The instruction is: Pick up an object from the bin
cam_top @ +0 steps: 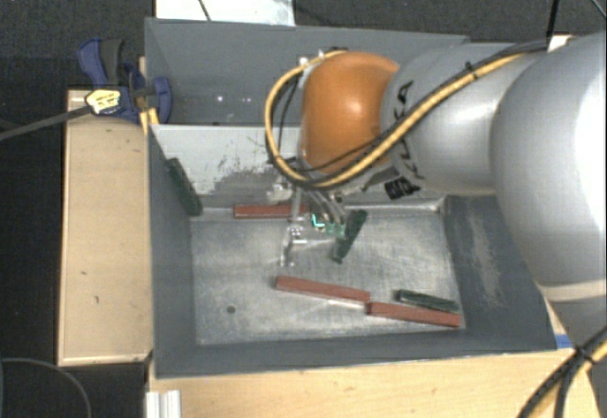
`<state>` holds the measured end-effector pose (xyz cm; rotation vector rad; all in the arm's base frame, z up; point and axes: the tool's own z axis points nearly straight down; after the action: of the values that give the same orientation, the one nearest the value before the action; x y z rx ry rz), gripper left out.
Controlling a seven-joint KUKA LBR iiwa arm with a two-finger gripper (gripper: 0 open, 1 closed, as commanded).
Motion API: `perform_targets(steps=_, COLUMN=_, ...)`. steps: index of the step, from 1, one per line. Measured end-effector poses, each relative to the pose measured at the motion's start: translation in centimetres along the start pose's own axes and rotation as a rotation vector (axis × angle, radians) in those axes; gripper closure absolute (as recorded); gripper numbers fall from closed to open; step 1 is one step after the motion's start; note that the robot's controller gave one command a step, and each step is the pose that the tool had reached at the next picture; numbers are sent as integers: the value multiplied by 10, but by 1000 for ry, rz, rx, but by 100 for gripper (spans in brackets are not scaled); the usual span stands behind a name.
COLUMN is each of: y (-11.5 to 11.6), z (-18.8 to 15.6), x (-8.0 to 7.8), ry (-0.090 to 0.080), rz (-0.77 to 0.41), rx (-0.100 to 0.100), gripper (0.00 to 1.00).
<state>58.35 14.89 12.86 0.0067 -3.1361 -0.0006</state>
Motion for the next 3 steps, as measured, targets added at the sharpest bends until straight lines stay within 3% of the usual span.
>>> perform_targets(steps=1, y=-1, z=-4, x=-2, ry=-8, rz=3, rx=-1, gripper=0)
perform_targets(steps=2, y=-23, z=54, x=66, ry=-21, rz=125, rx=-5, gripper=100)
perform_targets(steps=3, y=-23, z=54, x=66, ry=-21, rz=126, rx=-5, gripper=100)
